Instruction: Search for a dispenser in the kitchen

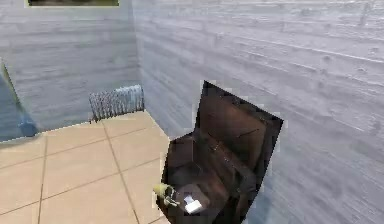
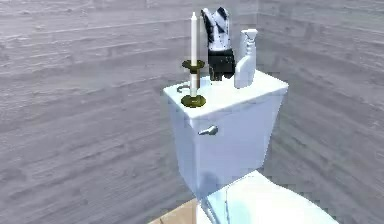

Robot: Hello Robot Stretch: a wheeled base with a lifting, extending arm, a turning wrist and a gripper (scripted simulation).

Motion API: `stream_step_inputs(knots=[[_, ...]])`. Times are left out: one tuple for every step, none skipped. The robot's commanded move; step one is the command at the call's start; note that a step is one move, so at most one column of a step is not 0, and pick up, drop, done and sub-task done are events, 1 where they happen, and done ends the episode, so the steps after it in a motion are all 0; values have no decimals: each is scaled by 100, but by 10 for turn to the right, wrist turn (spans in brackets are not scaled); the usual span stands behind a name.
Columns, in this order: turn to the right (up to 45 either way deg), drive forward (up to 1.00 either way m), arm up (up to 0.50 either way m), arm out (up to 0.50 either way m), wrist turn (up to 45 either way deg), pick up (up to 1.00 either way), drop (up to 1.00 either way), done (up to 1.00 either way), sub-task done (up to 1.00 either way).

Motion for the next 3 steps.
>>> stream_step_inputs(knots=[[-330, 0, 0, 0, 0, 0, 0, 0, 0], [0, 15, 0, 0, 0, 0, 0, 0, 0], [-450, 0, 0, 0, 0, 0, 0, 0, 0]])
